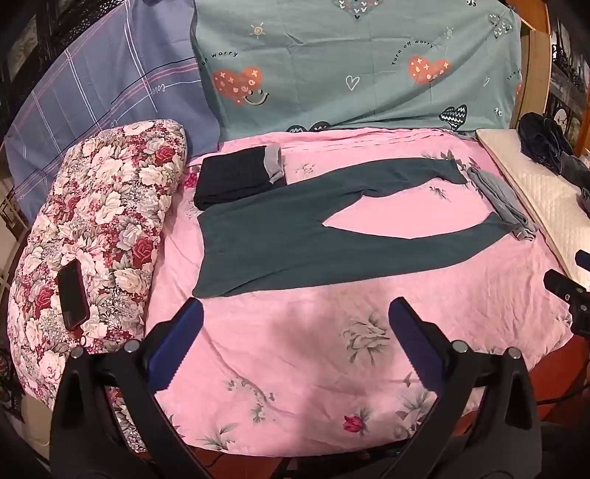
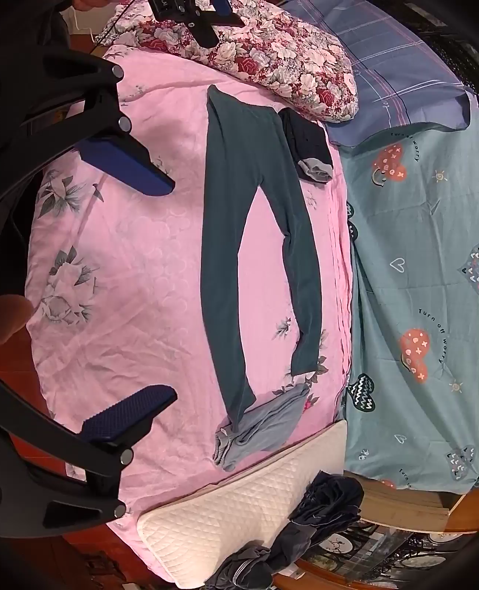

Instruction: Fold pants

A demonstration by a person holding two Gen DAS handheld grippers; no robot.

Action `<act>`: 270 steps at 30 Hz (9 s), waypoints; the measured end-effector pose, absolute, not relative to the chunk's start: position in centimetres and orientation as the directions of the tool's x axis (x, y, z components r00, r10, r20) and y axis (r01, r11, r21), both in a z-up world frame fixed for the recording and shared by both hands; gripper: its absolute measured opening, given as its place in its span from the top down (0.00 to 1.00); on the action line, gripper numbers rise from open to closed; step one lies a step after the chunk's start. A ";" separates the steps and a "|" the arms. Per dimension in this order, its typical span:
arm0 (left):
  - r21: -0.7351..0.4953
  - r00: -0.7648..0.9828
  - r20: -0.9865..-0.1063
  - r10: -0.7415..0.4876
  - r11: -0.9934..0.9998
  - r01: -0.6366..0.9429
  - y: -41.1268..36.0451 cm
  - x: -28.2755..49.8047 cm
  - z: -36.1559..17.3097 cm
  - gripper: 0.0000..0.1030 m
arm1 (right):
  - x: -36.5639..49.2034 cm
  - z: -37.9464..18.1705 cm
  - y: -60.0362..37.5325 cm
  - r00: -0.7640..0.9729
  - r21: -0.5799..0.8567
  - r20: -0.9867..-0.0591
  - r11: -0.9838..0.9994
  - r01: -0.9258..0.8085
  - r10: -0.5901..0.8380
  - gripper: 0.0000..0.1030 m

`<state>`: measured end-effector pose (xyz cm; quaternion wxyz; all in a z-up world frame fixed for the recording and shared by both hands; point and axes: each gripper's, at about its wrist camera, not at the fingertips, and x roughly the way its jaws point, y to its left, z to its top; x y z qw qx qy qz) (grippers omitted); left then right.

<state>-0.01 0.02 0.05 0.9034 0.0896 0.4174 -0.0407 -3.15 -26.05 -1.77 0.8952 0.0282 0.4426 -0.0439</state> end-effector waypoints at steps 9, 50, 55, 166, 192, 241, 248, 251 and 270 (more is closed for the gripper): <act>0.109 0.646 -0.763 -0.009 0.984 0.142 0.2 0.1 0.4 0.02 | -3.1 -1.7 -26.0 0.607 0.009 -0.793 0.995 0.104 -0.056 0.01; 0.104 0.638 -0.770 -0.016 0.983 0.149 -0.1 0.6 -0.3 0.02 | -2.5 -1.8 -25.7 0.601 0.010 -0.797 0.994 0.105 -0.056 0.01; 0.104 0.638 -0.770 -0.015 0.983 0.149 -0.1 0.6 -0.3 0.02 | -2.2 -2.0 -25.4 0.599 0.010 -0.799 0.995 0.104 -0.054 0.01; -0.021 0.485 -0.868 -0.107 0.984 0.179 7.7 13.0 -14.7 0.22 | 21.1 -21.6 -39.5 0.161 -0.129 -0.959 0.865 0.485 -0.233 0.56; -0.085 0.298 -0.894 -0.334 0.781 0.619 -12.5 10.2 -19.1 0.22 | -4.4 -18.3 -48.3 0.493 0.430 -0.870 0.452 0.781 -0.024 0.64; 0.105 0.432 -0.901 0.031 0.983 0.149 3.7 21.2 -20.7 0.15 | 29.0 -18.9 -40.9 0.536 -0.430 -0.810 0.863 -0.265 -0.239 0.81; 0.228 0.448 -0.865 0.226 0.972 -0.051 13.1 20.1 -20.0 0.13 | 23.6 -13.2 -29.1 0.627 -0.151 -0.774 0.935 -0.320 0.089 0.67; 0.162 0.367 -0.911 0.186 0.982 -0.096 17.8 20.5 -21.9 0.13 | 20.1 -13.4 -18.1 0.509 0.036 -0.772 0.825 -0.564 0.381 0.60; 0.050 0.591 -0.801 0.097 0.994 -0.096 27.8 12.0 -11.0 0.09 | 19.1 -23.7 15.4 0.320 0.023 -0.824 0.593 -0.805 0.467 0.69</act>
